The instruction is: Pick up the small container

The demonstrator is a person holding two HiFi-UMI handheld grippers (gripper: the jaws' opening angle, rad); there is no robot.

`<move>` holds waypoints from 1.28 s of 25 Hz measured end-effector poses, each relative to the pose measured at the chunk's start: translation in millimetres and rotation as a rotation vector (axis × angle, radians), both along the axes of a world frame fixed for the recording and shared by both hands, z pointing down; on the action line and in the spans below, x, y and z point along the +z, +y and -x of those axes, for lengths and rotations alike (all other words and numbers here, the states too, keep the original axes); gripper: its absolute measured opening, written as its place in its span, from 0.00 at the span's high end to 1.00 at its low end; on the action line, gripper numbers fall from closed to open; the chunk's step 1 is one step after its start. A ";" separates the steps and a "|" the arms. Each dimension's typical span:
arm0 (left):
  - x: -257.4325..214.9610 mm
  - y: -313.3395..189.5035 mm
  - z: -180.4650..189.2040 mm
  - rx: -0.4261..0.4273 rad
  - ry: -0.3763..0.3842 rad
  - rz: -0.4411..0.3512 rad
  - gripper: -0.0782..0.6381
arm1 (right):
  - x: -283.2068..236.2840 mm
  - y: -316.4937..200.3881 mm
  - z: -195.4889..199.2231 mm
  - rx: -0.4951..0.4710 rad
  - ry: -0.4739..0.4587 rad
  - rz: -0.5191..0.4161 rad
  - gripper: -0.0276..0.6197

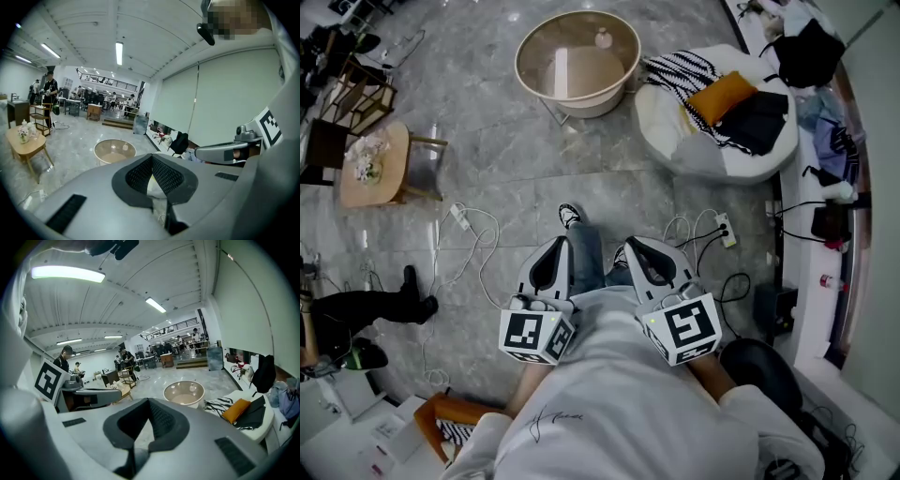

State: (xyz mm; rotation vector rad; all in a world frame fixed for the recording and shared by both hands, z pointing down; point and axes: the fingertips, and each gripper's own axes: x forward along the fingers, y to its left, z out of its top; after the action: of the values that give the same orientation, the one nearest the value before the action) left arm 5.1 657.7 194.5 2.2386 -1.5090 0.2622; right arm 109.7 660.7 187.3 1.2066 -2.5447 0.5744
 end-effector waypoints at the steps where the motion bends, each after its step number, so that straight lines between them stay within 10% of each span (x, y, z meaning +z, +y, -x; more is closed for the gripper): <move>1: -0.2 -3.0 1.2 -0.002 -0.001 -0.004 0.87 | 0.3 -3.0 1.5 -0.002 0.001 -0.002 0.93; 32: -23.1 -210.0 93.4 0.087 0.014 -0.035 0.87 | -6.6 -204.7 104.3 0.001 0.095 0.010 0.93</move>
State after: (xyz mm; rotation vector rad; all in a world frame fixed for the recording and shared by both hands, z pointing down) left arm -88.3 447.8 171.5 2.3314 -1.4219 0.2477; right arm 5.3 456.0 180.8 1.2019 -2.4602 0.5168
